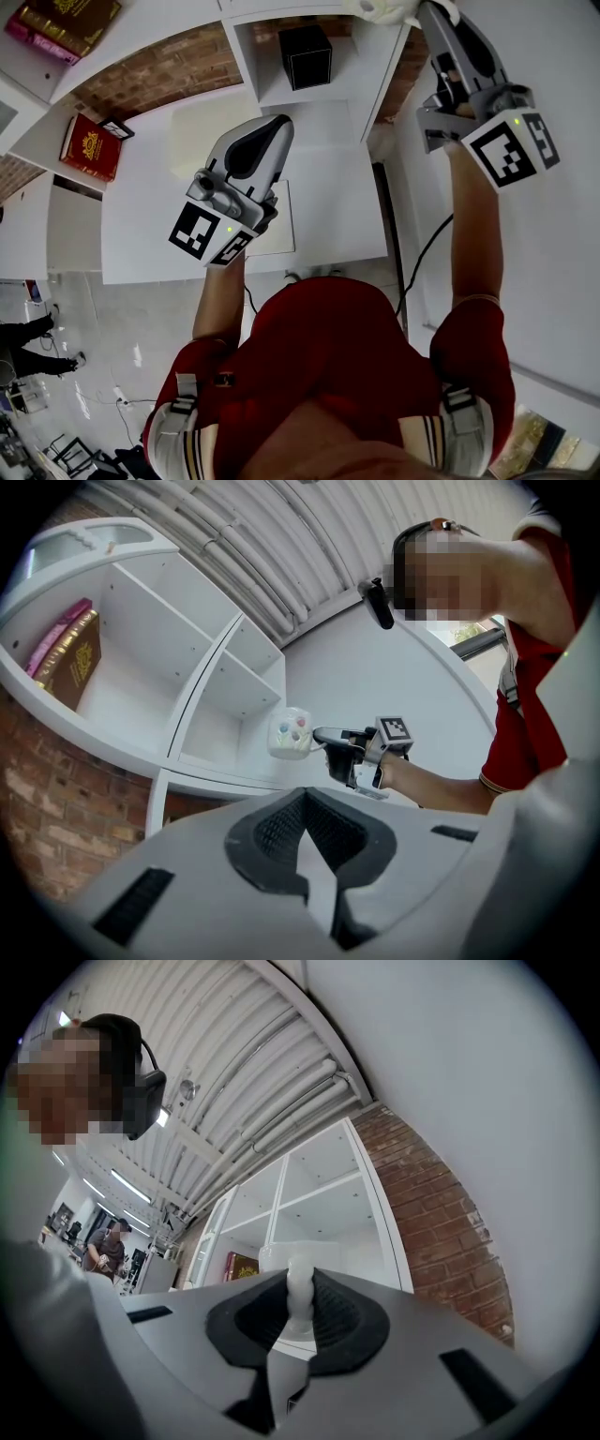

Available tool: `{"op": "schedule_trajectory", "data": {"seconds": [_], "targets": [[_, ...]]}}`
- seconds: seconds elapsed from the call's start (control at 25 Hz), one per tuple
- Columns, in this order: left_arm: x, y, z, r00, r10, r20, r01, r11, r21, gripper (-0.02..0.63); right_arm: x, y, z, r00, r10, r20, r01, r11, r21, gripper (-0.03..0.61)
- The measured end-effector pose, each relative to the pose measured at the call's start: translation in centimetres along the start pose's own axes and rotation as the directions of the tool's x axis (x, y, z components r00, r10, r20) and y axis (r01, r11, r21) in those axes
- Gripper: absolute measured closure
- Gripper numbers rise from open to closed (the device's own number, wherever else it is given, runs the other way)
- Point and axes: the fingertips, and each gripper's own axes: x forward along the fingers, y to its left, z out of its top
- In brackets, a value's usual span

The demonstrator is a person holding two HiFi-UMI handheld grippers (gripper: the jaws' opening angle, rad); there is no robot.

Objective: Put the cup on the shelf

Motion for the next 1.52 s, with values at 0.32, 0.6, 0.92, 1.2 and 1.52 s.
{"op": "schedule_trajectory", "data": {"seconds": [0.32, 0.6, 0.92, 1.2, 1.52], "targets": [[-1.3, 2.2, 0.0, 1.000, -0.008, 0.009, 0.008, 1.000, -0.007, 0.609, 3.8, -1.9, -0.9, 0.997, -0.072, -0.013, 0.072, 0.997, -0.008, 0.538], [-1.8, 3.8, -0.1, 1.000, -0.013, 0.009, 0.014, 1.000, -0.013, 0.608, 6.0, -4.4, -2.2, 0.986, -0.160, -0.054, 0.158, 0.986, -0.046, 0.538], [-1.8, 4.5, -0.8, 0.999, -0.035, 0.000, 0.035, 0.999, -0.028, 0.609, 7.6, -5.9, -4.0, 0.971, -0.212, -0.107, 0.205, 0.976, -0.070, 0.538], [-1.7, 4.8, -1.4, 0.999, -0.045, -0.010, 0.045, 0.998, -0.040, 0.609, 8.6, -6.7, -5.1, 0.965, -0.227, -0.133, 0.221, 0.973, -0.064, 0.538], [-1.9, 5.1, -1.8, 0.999, -0.037, -0.021, 0.036, 0.998, -0.042, 0.608, 9.4, -7.5, -5.9, 0.961, -0.234, -0.150, 0.230, 0.972, -0.040, 0.538]]}}
